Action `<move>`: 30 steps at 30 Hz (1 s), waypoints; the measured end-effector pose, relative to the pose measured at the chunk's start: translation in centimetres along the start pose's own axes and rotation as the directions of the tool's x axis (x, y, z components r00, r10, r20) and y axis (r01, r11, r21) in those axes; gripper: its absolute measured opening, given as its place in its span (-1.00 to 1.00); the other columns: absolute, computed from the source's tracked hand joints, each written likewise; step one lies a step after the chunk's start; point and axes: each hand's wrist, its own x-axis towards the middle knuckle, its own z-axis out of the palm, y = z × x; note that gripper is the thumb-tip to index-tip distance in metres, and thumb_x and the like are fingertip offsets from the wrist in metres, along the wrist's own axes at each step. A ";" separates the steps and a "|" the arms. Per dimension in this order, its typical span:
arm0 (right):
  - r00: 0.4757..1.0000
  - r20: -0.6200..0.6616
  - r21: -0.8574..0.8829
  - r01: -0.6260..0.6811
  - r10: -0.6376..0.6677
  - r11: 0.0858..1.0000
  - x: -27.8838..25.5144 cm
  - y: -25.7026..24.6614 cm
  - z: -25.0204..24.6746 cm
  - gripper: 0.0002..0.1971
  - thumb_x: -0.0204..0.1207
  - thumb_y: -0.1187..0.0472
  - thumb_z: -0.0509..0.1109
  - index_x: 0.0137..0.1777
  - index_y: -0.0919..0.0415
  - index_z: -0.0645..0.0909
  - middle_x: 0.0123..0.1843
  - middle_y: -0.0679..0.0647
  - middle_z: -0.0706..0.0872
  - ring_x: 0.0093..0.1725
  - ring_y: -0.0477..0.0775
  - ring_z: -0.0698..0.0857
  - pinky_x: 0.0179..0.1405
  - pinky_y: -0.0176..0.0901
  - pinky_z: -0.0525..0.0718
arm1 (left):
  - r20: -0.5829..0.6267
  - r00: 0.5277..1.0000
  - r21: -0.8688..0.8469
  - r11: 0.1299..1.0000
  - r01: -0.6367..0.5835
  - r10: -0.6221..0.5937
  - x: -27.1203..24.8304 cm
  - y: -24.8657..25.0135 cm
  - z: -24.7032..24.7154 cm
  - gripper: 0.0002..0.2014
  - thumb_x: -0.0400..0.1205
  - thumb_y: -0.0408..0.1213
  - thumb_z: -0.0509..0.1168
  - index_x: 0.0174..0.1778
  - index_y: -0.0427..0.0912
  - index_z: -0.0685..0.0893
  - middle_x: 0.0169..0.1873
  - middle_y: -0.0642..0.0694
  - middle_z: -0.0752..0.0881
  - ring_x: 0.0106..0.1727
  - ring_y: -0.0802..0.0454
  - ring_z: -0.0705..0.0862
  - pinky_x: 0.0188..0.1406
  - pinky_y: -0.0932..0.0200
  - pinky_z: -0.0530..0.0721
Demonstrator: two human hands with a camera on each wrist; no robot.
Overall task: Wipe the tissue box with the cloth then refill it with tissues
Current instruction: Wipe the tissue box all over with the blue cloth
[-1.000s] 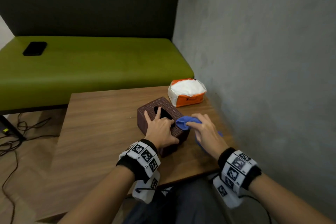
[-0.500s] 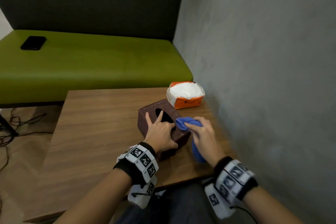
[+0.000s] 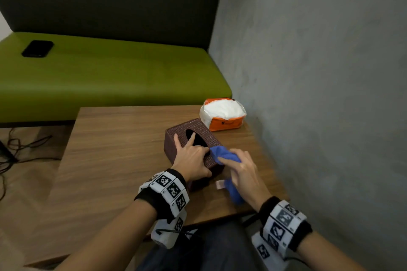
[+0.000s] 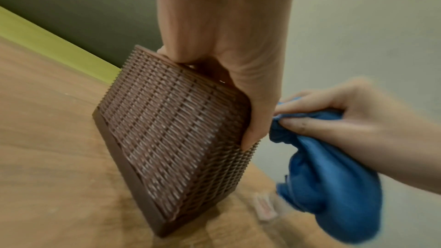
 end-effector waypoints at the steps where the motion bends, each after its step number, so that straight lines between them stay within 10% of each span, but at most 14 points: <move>1: 0.997 -0.050 -0.006 -0.052 0.052 0.999 0.8 0.5 -0.1 -0.59 0.29 0.62 0.42 0.11 0.29 0.71 0.15 0.34 0.67 0.09 0.36 0.63 0.14 0.20 0.67 | -0.001 1.000 0.007 1.000 0.000 0.000 0.0 0.0 0.0 -0.36 0.41 0.02 0.37 0.42 -0.06 0.46 0.45 -0.08 0.51 0.69 -0.11 -0.03 0.47 -0.55 -0.28; 7: 0.996 0.084 -0.096 0.034 -0.026 0.995 1.4 -2.6 0.4 -0.61 0.42 0.44 0.37 0.24 0.16 0.63 0.28 0.15 0.59 0.18 0.17 0.48 0.23 0.00 0.56 | -0.027 1.000 -0.034 0.999 -0.009 0.008 0.0 -0.2 0.0 -0.52 0.41 -0.03 0.35 0.23 -0.11 0.59 0.34 -0.04 0.60 0.67 -0.10 0.04 0.47 -0.55 -0.29; 15: 0.995 0.085 -0.098 -0.048 0.057 0.994 11.5 -2.5 2.4 -0.69 0.50 0.46 0.28 0.13 0.19 0.70 0.13 0.29 0.62 0.15 0.32 0.49 0.12 0.18 0.54 | 0.010 0.997 -0.025 0.997 -0.071 0.071 -0.2 -0.2 0.0 -0.35 0.41 -0.05 0.39 0.45 -0.04 0.43 0.58 -0.08 0.33 0.68 -0.06 -0.03 0.44 -0.57 -0.35; 22: 0.999 0.044 -0.090 0.031 -0.028 0.995 3.1 0.2 -0.2 -0.66 0.39 0.57 0.37 0.08 0.26 0.73 0.03 0.31 0.72 -0.06 0.35 0.60 -0.06 0.12 0.66 | 0.020 0.997 -0.012 0.997 -0.078 0.078 -0.2 0.1 0.0 -0.31 0.42 -0.05 0.39 0.50 -0.02 0.37 0.57 -0.05 0.36 0.69 -0.10 -0.02 0.47 -0.55 -0.33; 30: 0.996 0.073 -0.067 -0.037 0.042 0.997 10.7 -0.9 1.9 -0.69 0.52 0.46 0.27 0.18 0.21 0.69 0.11 0.33 0.67 0.10 0.36 0.52 0.10 0.21 0.56 | 0.051 0.996 0.011 0.997 -0.078 0.077 -0.5 0.3 -0.1 -0.36 0.42 -0.05 0.40 0.43 -0.11 0.46 0.50 -0.09 0.43 0.66 -0.07 0.05 0.44 -0.57 -0.33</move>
